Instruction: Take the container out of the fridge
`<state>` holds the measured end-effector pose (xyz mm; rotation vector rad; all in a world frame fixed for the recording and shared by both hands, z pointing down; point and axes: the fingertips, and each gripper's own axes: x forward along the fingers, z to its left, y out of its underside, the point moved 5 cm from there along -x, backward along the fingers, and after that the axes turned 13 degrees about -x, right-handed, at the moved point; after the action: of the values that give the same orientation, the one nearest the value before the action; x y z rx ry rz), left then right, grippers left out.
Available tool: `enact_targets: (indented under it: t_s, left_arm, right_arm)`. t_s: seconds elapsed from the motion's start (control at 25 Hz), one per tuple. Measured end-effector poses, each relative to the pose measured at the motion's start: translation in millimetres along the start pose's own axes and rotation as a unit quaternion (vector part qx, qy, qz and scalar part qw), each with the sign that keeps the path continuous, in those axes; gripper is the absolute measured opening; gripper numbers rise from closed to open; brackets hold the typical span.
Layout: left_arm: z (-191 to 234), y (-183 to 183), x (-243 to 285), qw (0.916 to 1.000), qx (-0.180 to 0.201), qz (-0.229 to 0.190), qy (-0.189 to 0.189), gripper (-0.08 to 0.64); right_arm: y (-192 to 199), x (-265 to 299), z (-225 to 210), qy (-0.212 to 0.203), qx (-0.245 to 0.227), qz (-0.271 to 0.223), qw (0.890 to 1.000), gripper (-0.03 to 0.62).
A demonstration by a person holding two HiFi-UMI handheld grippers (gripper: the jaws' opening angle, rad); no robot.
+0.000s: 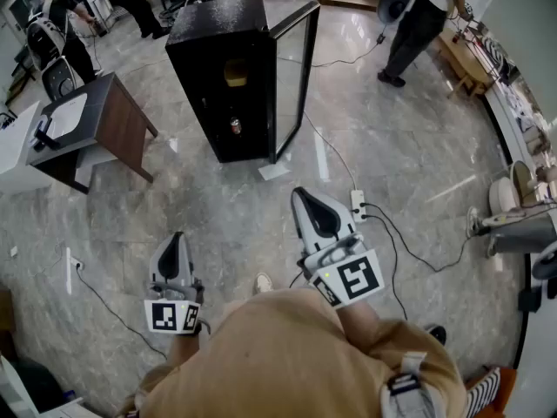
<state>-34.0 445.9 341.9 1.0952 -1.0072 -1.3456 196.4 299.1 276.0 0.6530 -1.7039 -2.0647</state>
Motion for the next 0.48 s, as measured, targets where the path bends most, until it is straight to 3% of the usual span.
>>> enact_targets:
  t_s: [0.48]
  left_arm:
    - [10, -3, 6, 0.9999, 0.005, -0.006, 0.013, 0.003]
  right_arm:
    - [-16, 18, 4, 0.000, -0.018, -0.013, 1.000, 0.000]
